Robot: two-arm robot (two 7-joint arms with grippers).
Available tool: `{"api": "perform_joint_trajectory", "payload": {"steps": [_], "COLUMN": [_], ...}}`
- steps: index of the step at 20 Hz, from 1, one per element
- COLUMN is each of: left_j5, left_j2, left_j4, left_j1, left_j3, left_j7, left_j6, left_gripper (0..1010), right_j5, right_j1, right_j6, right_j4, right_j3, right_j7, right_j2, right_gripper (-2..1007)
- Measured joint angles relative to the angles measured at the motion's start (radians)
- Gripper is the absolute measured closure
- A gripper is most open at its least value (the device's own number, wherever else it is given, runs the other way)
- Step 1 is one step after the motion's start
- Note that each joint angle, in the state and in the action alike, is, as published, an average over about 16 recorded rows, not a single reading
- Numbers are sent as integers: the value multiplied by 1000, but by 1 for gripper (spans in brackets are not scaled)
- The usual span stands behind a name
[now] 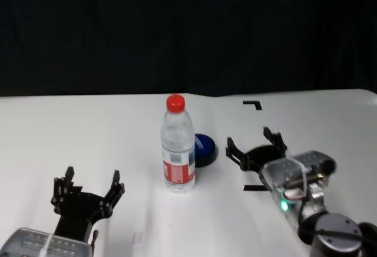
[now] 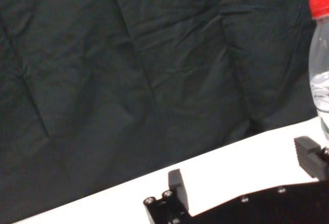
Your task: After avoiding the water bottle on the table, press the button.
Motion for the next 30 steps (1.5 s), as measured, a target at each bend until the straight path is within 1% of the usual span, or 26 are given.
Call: {"api": "perform_joint_trajectory", "payload": {"steps": [7,10,13,18,23,30], "left_j5": [0,0,0,0,0,0], "left_j2": [0,0,0,0,0,0], "left_j4": [0,0,0,0,0,0], "left_j1": [0,0,0,0,0,0], "left_j3": [0,0,0,0,0,0], "left_j7": [0,0,0,0,0,0], "left_j6": [0,0,0,0,0,0], "left_gripper": [1,1,1,1,1,1], "right_j5": [14,20,25,33,38,42], "right_j1": [-79,-106,-125,-145,-154,-157], "right_j6": [9,10,12,15,17,18], "right_j4": [-79,-103,-120,-139,-148,-153], "right_j3": [-5,-13,-25,-47,-67,-80], "right_j7": [12,23,34,52,62,61], "right_j2": [14,22,28,39,46,54], "right_gripper": [2,2,2,2,2,2]}}
